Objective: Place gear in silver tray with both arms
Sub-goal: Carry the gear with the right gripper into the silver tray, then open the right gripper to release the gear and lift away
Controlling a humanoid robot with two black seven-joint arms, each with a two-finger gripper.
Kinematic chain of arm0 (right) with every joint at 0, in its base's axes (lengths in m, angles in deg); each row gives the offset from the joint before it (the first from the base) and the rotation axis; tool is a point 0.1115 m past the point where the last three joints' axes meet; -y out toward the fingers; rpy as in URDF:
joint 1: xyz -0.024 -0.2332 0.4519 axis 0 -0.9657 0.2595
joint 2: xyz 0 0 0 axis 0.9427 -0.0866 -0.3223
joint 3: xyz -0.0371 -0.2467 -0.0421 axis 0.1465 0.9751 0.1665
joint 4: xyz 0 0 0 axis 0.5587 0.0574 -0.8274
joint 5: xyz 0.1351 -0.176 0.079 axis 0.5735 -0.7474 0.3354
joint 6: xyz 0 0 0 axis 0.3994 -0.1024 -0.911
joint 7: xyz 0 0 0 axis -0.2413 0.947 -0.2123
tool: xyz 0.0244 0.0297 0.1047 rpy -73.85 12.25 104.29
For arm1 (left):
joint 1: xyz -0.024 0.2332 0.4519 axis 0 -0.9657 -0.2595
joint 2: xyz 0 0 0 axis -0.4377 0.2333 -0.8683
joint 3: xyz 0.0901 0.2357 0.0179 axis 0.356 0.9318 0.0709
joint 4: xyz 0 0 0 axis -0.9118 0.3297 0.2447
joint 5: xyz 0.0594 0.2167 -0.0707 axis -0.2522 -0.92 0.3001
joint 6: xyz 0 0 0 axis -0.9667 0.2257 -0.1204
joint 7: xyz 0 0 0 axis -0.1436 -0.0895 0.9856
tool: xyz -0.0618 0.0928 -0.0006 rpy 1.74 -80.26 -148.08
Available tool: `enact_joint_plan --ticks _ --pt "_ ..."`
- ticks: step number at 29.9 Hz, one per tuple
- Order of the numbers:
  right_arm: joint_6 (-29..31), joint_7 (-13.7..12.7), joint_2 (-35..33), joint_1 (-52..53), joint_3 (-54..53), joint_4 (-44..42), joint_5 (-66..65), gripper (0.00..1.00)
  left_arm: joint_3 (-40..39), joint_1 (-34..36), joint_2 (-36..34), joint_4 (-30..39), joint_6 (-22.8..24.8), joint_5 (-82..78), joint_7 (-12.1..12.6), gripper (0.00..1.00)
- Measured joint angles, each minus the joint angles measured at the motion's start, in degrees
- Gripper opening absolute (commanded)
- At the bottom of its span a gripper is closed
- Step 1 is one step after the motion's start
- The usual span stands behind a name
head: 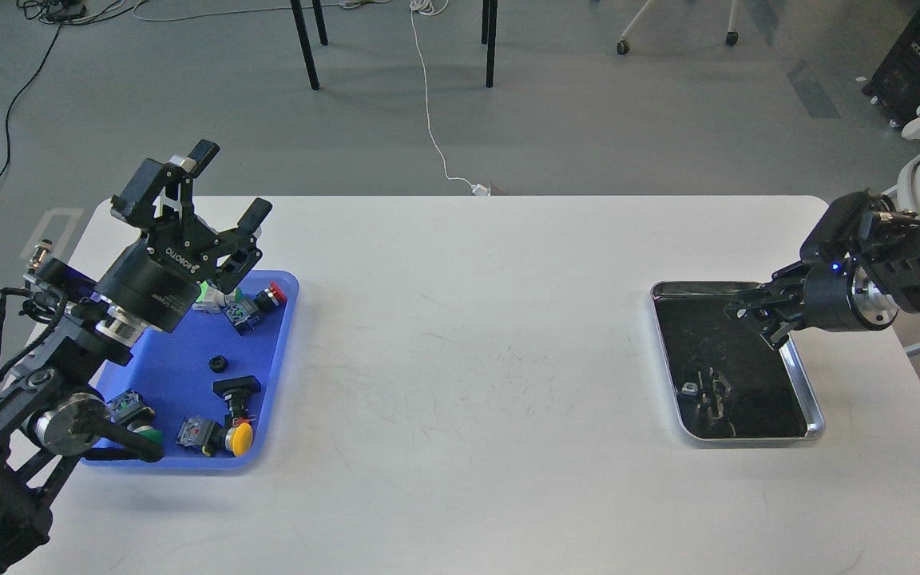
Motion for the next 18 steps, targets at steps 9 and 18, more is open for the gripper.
enact_joint_plan --ticks 9,18 --pt "0.18 0.00 6.20 -6.08 -3.22 -6.62 0.47 0.29 0.53 0.12 0.13 -0.13 -0.04 -0.16 0.00 0.98" --pt "0.15 0.01 5.36 -5.85 -3.44 -6.08 1.65 0.94 0.53 0.17 -0.16 -0.09 -0.07 -0.17 0.00 0.98"
